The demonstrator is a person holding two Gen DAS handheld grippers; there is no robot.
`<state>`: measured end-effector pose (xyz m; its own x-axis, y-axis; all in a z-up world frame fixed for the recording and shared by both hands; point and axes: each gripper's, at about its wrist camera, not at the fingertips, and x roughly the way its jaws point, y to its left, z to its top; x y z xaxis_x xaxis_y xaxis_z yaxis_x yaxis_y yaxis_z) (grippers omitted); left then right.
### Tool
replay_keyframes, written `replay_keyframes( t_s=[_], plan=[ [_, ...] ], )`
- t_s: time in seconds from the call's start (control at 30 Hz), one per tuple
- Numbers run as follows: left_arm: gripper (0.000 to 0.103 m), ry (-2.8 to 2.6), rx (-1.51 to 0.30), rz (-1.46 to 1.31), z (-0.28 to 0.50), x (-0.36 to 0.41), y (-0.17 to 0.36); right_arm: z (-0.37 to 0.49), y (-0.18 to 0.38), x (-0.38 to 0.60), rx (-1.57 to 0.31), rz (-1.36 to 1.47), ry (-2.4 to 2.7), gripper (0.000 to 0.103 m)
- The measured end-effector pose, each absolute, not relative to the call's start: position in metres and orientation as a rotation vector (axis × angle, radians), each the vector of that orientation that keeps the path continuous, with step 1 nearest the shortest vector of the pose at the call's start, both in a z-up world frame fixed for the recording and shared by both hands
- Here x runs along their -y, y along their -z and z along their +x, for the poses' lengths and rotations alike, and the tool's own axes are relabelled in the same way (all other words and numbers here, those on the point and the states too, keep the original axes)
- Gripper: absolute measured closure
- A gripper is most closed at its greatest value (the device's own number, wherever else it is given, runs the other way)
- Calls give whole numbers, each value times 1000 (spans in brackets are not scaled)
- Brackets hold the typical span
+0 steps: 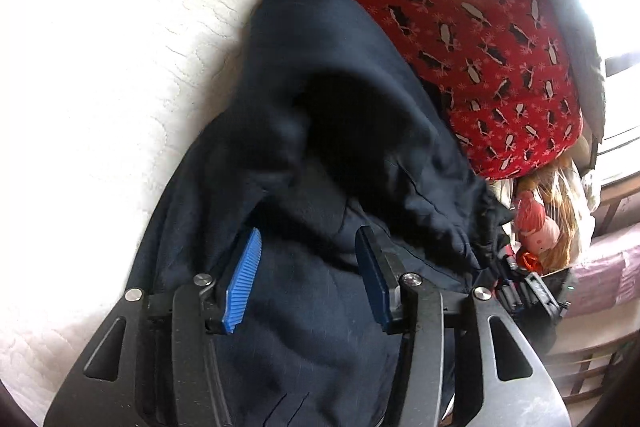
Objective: Fold large clothes
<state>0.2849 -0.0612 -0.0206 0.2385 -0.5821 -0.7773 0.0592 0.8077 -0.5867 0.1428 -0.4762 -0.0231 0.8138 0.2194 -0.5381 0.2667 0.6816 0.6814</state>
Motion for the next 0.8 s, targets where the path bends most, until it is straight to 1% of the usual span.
replay_keyframes(
  t_s=[0.13,0.17,0.2,0.23,0.27,0.3,0.33,0.37,0.4,0.5,0.53,0.57,0.6,0.63,0.67,0.73,0.77,0.8],
  plan=[
    [55,483,-1281,-574,283,51,19,128,45,507,-653,941,96,100],
    [54,498,-1275,-612,283,48,17,122,47,510,-646,973,91,94],
    [54,518,-1261,-661,284,44,15,117,47,511,-619,1002,81,94],
    [54,524,-1253,-680,284,43,13,110,44,508,-587,1014,67,90],
    [52,529,-1243,-697,286,41,12,108,42,507,-565,1022,52,76],
    [50,523,-1237,-699,291,42,11,108,41,505,-549,1029,40,66],
    [49,507,-1239,-697,293,43,11,108,38,504,-525,1037,30,46],
    [49,489,-1241,-706,297,44,13,109,38,501,-523,1034,32,40],
    [49,483,-1243,-739,303,45,16,114,37,498,-538,1018,34,40],
    [49,440,-1259,-799,312,45,22,142,37,485,-665,902,112,40],
    [49,431,-1259,-802,313,45,21,153,37,480,-709,858,136,49],
    [49,423,-1257,-801,314,43,20,159,33,477,-721,841,111,91],
    [49,424,-1250,-796,315,40,18,164,25,475,-721,827,52,96],
    [49,423,-1244,-786,315,38,18,163,14,474,-689,827,17,97],
    [49,410,-1240,-767,314,35,17,155,-1,478,-606,840,-7,97],
    [49,396,-1242,-773,311,27,21,139,-15,494,-512,903,-20,97],
    [49,398,-1247,-791,311,23,23,135,-13,500,-512,923,1,97],
    [49,395,-1251,-824,308,20,26,133,-2,510,-558,935,48,97]
  ],
)
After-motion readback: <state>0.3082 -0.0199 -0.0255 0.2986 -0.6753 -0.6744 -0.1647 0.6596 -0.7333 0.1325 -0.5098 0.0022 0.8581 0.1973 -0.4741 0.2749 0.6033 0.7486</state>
